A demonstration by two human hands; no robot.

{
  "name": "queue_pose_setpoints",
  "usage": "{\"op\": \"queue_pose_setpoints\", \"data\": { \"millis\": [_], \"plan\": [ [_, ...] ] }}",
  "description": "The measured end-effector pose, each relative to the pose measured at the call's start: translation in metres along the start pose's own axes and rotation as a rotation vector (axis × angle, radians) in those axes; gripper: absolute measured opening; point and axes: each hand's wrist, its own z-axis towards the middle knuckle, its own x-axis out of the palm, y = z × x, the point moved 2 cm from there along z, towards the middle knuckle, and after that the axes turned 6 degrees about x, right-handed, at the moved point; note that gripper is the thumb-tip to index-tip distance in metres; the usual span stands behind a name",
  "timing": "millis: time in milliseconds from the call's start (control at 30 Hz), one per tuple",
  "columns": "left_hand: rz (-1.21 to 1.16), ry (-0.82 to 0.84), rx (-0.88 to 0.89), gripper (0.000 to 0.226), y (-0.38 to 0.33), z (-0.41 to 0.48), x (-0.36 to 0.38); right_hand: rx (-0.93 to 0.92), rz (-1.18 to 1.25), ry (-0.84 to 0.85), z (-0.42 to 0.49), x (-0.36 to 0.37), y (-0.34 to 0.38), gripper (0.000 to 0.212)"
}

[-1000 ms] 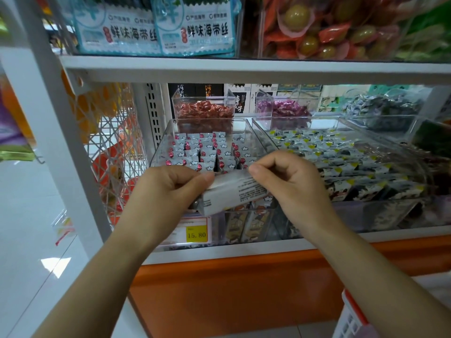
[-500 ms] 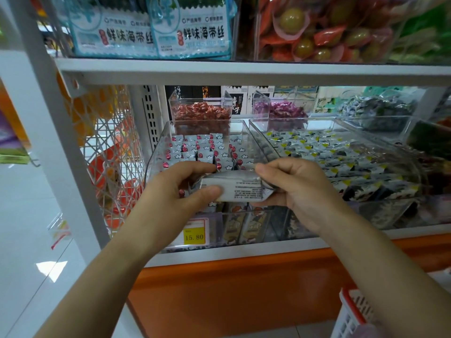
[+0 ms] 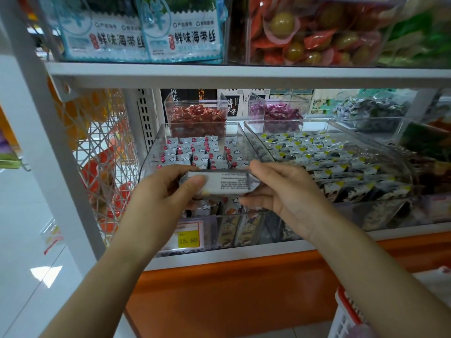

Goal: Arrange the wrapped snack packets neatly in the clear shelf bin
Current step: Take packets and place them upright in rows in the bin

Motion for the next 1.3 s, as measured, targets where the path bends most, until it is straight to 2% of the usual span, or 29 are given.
{"op": "queue_pose_setpoints", "data": {
  "millis": [67,133,267,367,467,600,667,800,900,1000,1067,1167,1233,1300],
  "plan": [
    [-0.016,-0.051,0.002,0.009,0.001,0.002,-0.001,-0.026,0.029,0.065,-0.001,0.003,0.002,0.041],
    [-0.022,-0.081,0.001,0.01,0.001,0.003,-0.002,-0.076,-0.047,0.094,-0.001,0.004,0.002,0.048],
    [-0.021,-0.076,0.009,0.012,0.0,0.005,0.003,-0.243,-0.3,-0.021,-0.003,0.007,-0.001,0.038],
    [-0.013,-0.096,-0.004,0.02,-0.001,0.007,0.004,-0.269,-0.248,-0.111,-0.002,0.008,-0.001,0.037],
    [0.235,-0.114,0.06,0.041,0.001,0.011,-0.003,-0.3,-0.212,-0.225,0.001,0.004,0.004,0.032],
    [0.686,-0.168,0.178,0.038,0.005,0.018,-0.022,-0.366,-0.237,-0.305,0.009,-0.001,0.011,0.014],
    [0.813,-0.09,0.155,0.037,0.008,0.019,-0.022,-0.394,-0.295,-0.319,0.016,0.002,0.014,0.012],
    [0.973,0.196,0.079,0.046,0.018,0.016,-0.007,-0.432,-0.426,-0.338,0.038,0.018,0.016,0.013],
    [1.079,0.297,0.045,0.055,0.028,0.014,-0.004,-0.451,-0.597,-0.305,0.057,0.034,0.019,0.016],
    [1.055,0.296,0.053,0.054,0.028,0.011,-0.009,-0.513,-0.82,-0.223,0.075,0.052,0.022,0.012],
    [1.024,0.296,0.063,0.052,0.026,0.01,-0.011,-0.536,-1.005,-0.175,0.086,0.061,0.022,0.018],
    [1.014,0.281,0.083,0.047,0.026,0.008,-0.015,-0.489,-1.233,-0.086,0.099,0.075,0.021,0.028],
    [1.022,0.26,0.09,0.054,0.026,0.006,-0.019,-0.44,-1.343,-0.058,0.105,0.081,0.019,0.032],
    [1.061,0.242,0.09,0.062,0.027,0.006,-0.022,-0.399,-1.413,0.001,0.107,0.085,0.01,0.024]
  ]
}}
